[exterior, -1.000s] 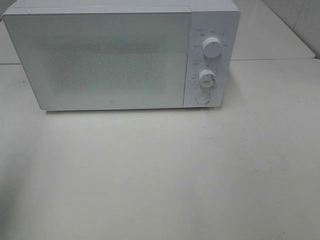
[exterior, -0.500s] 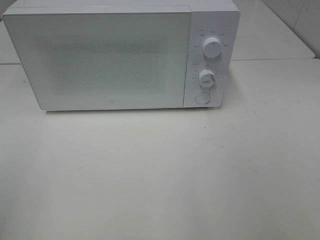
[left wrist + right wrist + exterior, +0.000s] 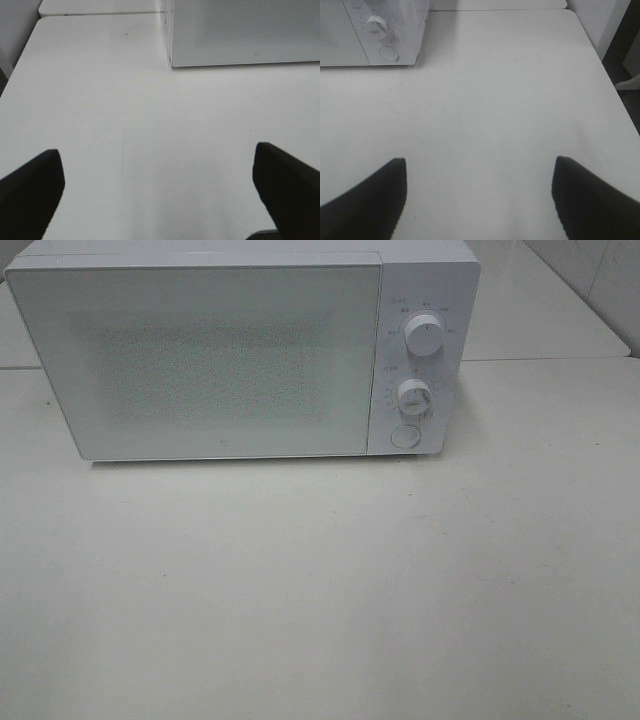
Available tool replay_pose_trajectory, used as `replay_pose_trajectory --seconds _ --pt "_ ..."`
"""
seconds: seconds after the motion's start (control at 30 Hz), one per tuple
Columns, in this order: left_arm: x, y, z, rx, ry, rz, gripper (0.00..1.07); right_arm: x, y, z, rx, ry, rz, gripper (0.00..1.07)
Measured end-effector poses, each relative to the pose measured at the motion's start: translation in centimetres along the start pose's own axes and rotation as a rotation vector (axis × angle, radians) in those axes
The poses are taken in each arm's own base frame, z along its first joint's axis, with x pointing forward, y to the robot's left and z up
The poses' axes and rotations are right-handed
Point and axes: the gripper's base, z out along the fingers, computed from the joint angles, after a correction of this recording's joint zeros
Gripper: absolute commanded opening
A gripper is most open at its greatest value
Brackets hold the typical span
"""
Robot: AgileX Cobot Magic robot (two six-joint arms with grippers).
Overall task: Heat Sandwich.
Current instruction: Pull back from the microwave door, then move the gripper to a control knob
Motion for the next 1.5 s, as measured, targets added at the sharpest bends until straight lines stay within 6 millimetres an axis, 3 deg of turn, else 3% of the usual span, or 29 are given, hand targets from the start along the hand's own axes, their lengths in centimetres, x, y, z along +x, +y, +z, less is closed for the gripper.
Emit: replay_pose_trajectory --seconds 1.5 --pt "0.04 -0.01 -0.08 0.0 -0.006 0.0 0.97 -0.15 0.0 -0.07 -0.001 -0.014 0.0 0.77"
